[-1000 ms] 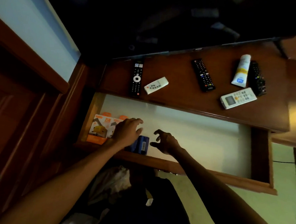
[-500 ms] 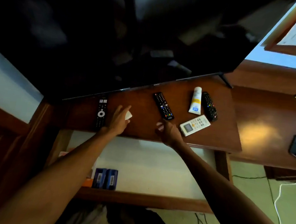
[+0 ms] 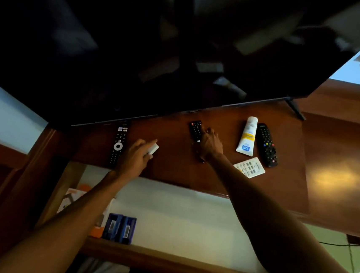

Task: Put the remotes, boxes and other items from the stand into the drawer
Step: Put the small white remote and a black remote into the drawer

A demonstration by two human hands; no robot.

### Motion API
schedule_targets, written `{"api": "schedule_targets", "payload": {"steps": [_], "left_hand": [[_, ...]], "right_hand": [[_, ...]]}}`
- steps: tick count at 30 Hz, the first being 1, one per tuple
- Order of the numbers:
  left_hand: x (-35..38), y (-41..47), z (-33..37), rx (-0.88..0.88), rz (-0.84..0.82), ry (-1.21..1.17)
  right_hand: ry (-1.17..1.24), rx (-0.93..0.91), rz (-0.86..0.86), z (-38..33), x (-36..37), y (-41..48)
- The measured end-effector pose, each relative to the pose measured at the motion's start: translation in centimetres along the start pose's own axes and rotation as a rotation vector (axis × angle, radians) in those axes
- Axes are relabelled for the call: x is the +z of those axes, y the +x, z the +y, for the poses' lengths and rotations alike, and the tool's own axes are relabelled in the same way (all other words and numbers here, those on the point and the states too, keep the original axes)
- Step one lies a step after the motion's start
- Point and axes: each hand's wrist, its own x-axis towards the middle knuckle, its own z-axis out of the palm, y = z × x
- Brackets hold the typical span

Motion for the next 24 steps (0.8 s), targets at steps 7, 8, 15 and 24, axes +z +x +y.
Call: {"api": "schedule_targets", "payload": {"steps": [7, 8, 15, 24], "left_hand": [[-1.8, -1.3, 2.1, -0.022, 0.047, -0.094], [-1.9, -1.9, 2.4, -0.031, 0.047, -0.108], [0.0, -8.4, 1.5, 0.047, -0.049, -0.196], [2.0, -16.3, -3.9, 0.115, -0.216, -0.039]], "right_hand": [[0.070, -0.047, 0.040, -0.2, 1.0, -3.1], [0.087, -0.052, 0.056, -0.4, 1.1, -4.2], [0.226, -0.226, 0.094, -2.9, 4.3, -13.6], [0.152, -0.223, 0.052, -4.3, 12.1, -23.1]]}}
